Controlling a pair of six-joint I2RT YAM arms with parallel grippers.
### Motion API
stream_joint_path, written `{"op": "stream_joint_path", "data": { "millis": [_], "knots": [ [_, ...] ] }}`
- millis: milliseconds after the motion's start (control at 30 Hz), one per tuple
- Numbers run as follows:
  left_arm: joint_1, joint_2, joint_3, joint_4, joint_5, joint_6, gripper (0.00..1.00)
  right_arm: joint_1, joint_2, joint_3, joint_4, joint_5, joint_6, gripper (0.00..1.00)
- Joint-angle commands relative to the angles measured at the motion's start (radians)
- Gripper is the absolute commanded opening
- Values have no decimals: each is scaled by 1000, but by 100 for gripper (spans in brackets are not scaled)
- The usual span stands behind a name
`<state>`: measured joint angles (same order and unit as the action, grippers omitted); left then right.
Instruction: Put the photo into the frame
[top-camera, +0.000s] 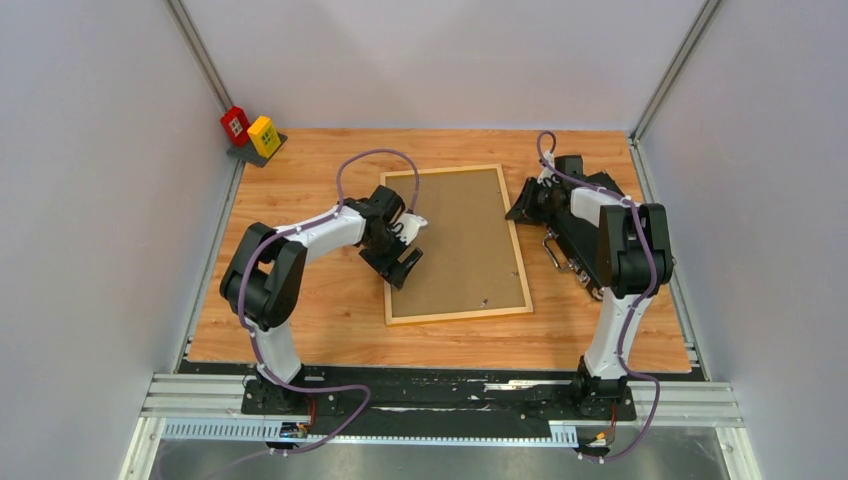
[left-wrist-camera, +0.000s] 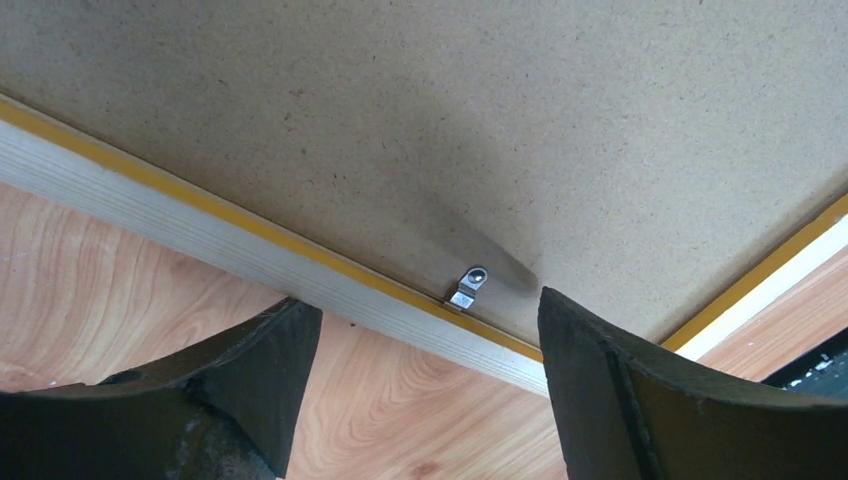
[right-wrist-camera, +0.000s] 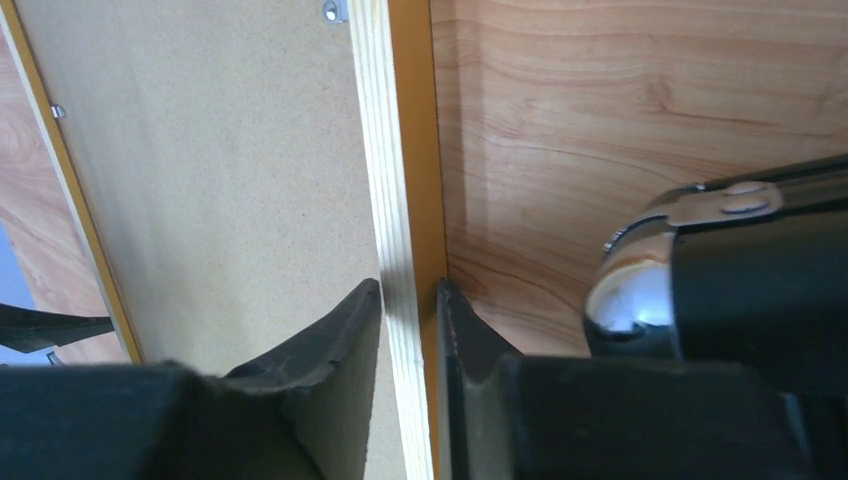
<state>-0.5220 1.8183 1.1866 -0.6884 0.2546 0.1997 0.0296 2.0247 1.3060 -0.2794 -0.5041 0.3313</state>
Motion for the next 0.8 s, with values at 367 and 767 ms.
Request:
{"op": "stream_joint_path", "data": {
  "millis": [367, 767],
  "knots": [
    [56, -86, 31, 10, -67, -18, 93, -3, -68, 10, -57, 2, -134, 52],
    [208, -187, 60, -25, 6, -13, 93, 84, -38, -2, -77, 188, -273, 36]
  ]
}}
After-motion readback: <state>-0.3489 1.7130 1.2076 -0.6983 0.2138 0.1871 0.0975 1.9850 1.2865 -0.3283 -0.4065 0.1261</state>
